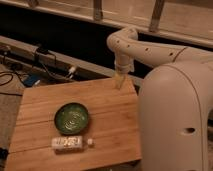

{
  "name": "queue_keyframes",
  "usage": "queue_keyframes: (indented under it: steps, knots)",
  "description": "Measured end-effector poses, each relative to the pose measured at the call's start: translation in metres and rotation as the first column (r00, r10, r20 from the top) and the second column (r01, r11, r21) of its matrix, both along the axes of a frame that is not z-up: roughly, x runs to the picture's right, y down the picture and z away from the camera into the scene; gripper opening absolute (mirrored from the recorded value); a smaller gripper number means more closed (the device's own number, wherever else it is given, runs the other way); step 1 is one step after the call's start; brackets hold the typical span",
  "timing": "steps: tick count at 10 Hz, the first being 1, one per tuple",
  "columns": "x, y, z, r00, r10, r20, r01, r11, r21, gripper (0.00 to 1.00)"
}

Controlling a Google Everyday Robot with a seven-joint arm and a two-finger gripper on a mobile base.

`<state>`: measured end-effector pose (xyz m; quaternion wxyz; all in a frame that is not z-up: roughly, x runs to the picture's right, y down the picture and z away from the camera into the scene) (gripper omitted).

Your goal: Place the bottle in the ceramic bowl

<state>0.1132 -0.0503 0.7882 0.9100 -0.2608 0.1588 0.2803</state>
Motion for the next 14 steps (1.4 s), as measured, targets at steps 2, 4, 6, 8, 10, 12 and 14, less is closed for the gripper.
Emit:
queue_keyframes:
  steps: [2, 4, 6, 8, 10, 12, 14]
  knots:
    - [0.0, 0.0, 0.0, 1.0, 0.0, 0.0, 0.0, 1.0, 0.0, 0.8]
    - [0.0, 0.0, 0.0, 1.0, 0.0, 0.0, 0.0, 1.0, 0.0, 0.8]
    - [0.0, 0.0, 0.0, 1.0, 0.0, 0.0, 0.0, 1.0, 0.0, 0.8]
    - [0.0, -0.001, -0.001, 1.0, -0.014, 0.002, 0.014, 0.9999, 0.009, 0.8]
    - [-0.011, -0.005, -0.011, 0.991, -0.126, 0.042, 0.124, 0.9914, 0.041, 0.8]
    - [-0.036, -0.008, -0.023, 0.921, -0.358, 0.151, 0.348, 0.9333, 0.09, 0.8]
    - [-0.064, -0.004, -0.039, 0.823, -0.515, 0.24, 0.492, 0.8574, 0.15, 0.8]
